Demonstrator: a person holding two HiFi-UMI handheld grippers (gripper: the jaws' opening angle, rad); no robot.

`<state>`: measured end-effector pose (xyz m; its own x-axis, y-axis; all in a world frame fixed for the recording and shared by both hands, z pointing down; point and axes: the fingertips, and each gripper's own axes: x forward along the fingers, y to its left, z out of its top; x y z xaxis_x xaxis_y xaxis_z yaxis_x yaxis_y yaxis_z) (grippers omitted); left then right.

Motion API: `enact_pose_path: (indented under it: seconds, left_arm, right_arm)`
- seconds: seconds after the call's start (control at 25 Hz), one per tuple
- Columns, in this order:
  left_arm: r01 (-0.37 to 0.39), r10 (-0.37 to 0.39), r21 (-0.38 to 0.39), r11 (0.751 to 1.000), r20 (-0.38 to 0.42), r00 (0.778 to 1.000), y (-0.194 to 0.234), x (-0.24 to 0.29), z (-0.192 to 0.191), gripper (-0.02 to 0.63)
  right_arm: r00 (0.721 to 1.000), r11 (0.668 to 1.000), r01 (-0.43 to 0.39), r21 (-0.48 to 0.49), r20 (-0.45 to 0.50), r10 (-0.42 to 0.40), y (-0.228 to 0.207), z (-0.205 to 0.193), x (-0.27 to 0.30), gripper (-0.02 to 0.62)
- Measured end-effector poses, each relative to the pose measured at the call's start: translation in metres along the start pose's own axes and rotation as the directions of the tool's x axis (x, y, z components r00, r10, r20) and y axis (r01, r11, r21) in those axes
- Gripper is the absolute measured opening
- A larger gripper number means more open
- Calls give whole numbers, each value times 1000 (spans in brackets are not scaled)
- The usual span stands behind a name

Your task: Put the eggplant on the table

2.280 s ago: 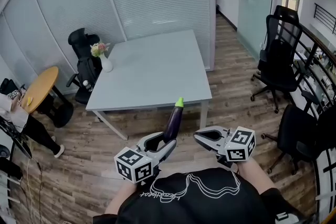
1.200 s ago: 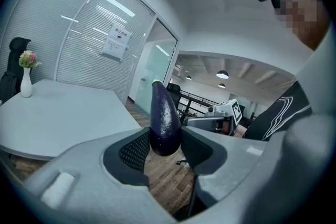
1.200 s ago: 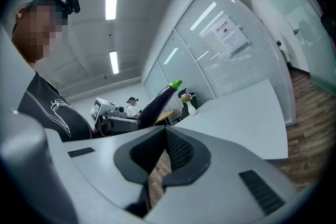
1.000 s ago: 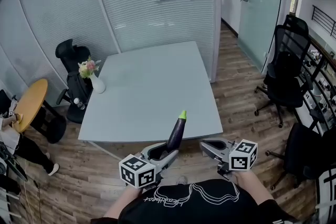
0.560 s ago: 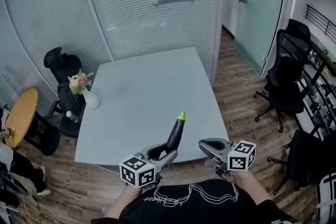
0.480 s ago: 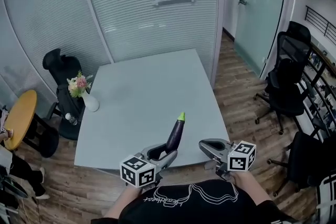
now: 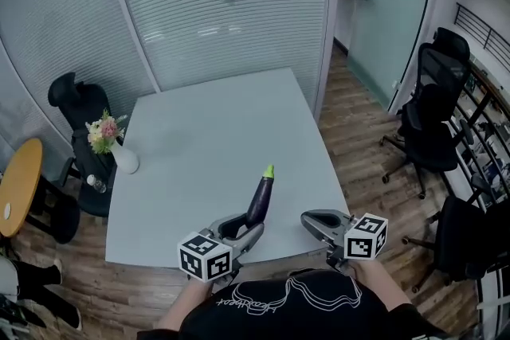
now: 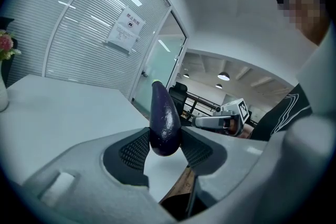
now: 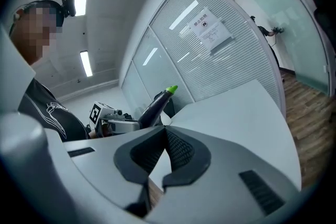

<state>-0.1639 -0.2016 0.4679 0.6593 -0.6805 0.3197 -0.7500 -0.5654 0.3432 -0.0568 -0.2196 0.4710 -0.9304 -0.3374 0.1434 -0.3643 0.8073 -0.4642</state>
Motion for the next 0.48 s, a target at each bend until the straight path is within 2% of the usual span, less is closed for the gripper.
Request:
enact_pose_path:
  seconds: [0.48]
  left_arm:
    - [-33, 32, -16, 999, -67, 997, 39, 50, 11, 192]
  right_arm:
    - [999, 998, 28, 61, -19, -27, -61, 16, 11, 8]
